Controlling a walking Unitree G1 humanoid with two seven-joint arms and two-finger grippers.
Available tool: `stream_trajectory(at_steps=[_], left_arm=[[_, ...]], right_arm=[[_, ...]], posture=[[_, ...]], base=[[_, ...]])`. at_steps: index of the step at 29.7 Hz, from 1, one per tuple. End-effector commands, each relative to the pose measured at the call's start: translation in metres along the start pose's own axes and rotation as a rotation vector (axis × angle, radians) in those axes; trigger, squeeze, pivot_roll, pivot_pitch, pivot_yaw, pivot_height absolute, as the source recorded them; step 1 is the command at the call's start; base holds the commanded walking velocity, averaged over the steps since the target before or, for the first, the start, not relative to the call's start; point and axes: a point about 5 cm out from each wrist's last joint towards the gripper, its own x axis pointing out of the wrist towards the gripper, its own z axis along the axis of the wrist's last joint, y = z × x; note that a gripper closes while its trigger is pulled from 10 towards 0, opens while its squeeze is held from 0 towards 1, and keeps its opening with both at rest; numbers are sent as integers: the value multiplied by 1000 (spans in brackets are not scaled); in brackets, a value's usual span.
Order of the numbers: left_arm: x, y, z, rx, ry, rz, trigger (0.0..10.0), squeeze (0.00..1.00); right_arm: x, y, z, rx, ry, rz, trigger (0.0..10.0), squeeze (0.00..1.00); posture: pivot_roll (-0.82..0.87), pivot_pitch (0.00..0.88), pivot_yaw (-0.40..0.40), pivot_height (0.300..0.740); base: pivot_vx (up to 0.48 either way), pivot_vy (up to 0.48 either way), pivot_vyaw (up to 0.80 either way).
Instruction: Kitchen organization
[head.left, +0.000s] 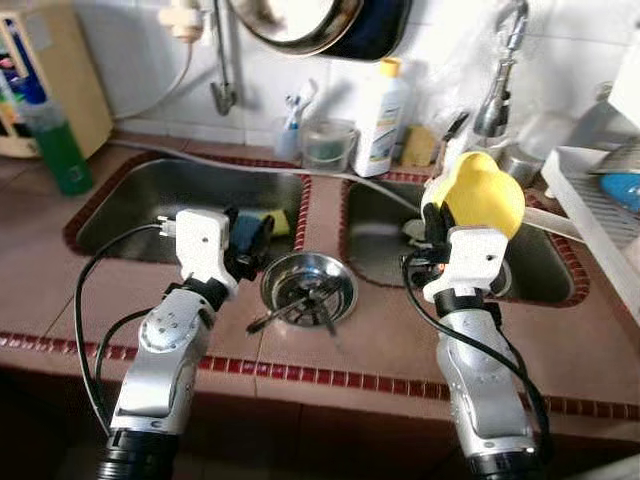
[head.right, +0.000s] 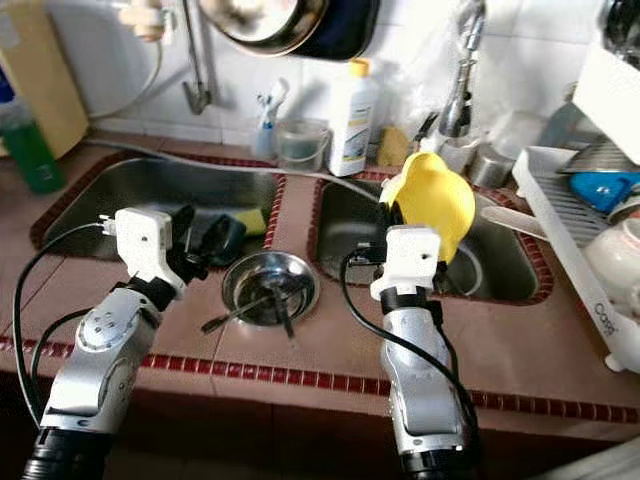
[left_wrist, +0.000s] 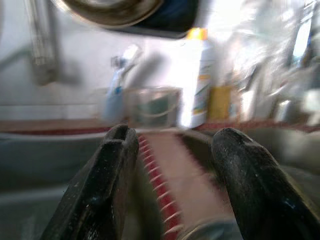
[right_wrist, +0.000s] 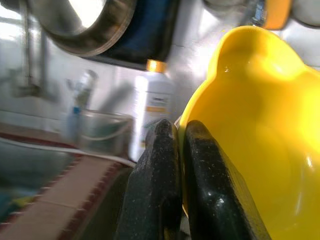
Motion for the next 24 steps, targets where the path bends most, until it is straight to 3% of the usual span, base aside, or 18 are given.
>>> stream_trajectory(at_steps=[1, 11, 24], left_arm=[[-2, 5, 3, 19, -1, 4, 10000, 0], [-2, 3, 4, 20, -6, 0, 10000, 0], [-4, 0, 0, 3, 11, -46, 10000, 0]], right_arm=[[4, 3, 10, 14, -39, 5, 10000, 0], [3, 4, 9, 15, -36, 9, 10000, 0], [-1, 6, 9, 17, -30, 12, 10000, 0]], posture=[[-181, 5, -49, 732], [-181, 4, -50, 732], [-187, 1, -43, 732]], base=[[330, 0, 0], [331, 0, 0], [0, 0, 0]])
